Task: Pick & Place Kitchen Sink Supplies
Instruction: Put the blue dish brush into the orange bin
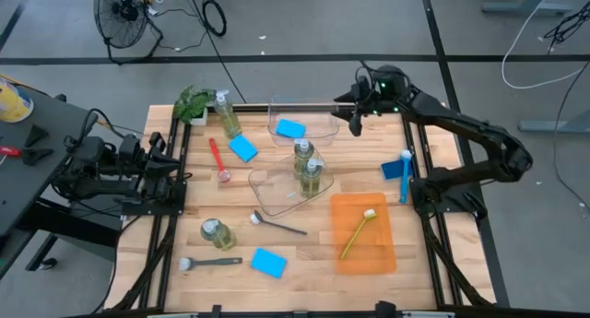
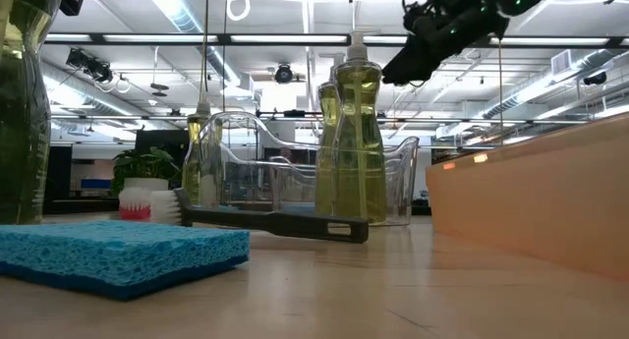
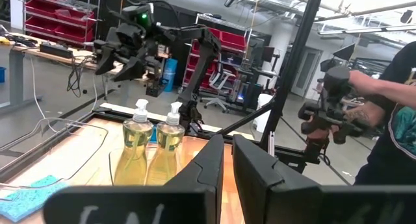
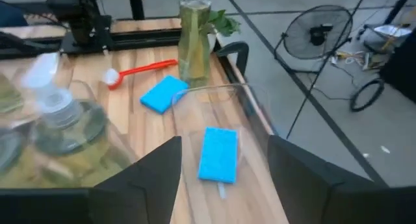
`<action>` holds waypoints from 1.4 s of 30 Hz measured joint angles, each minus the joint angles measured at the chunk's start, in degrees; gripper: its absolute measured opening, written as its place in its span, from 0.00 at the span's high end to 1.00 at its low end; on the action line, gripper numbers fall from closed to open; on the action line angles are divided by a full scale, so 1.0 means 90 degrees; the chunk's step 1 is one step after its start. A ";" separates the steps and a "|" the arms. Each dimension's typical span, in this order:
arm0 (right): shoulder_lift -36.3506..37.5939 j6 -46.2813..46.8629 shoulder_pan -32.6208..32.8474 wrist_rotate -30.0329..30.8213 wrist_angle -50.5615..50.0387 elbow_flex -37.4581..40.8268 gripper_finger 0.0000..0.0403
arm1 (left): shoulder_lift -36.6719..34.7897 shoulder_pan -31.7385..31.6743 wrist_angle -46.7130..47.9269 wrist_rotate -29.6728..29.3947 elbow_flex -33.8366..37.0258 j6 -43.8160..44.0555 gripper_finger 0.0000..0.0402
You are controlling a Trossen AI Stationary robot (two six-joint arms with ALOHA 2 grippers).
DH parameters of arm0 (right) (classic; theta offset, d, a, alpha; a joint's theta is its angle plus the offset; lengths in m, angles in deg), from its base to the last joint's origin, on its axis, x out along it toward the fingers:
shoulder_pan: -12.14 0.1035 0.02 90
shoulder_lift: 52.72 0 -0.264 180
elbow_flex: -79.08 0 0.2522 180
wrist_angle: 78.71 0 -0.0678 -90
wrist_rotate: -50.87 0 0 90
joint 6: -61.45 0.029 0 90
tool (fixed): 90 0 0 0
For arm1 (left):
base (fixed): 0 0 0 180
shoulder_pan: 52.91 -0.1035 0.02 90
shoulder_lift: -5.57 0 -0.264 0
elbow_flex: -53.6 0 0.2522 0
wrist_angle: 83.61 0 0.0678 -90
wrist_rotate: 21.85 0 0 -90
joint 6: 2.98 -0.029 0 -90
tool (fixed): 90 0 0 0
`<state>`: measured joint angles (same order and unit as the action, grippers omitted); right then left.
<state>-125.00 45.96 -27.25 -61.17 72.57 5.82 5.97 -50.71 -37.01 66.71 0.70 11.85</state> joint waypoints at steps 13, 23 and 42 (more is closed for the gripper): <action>0.0415 -0.0004 0.0016 0.1385 -0.3203 0.0001 0.44 | 0.0000 0.0002 0.0000 -0.0002 0.0000 0.0000 0.91; 0.0422 0.1579 0.0016 0.3154 -0.4619 0.0165 0.44 | 0.0000 0.0002 0.0000 -0.0002 0.0000 0.0000 0.91; 0.1217 0.4551 0.0644 0.4420 -0.5848 0.1622 0.44 | 0.0000 0.0002 -0.0002 -0.0001 0.0000 0.0000 0.91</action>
<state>-114.05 86.92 -21.45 -21.39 19.94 20.43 5.97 -50.69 -37.03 66.71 0.70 11.85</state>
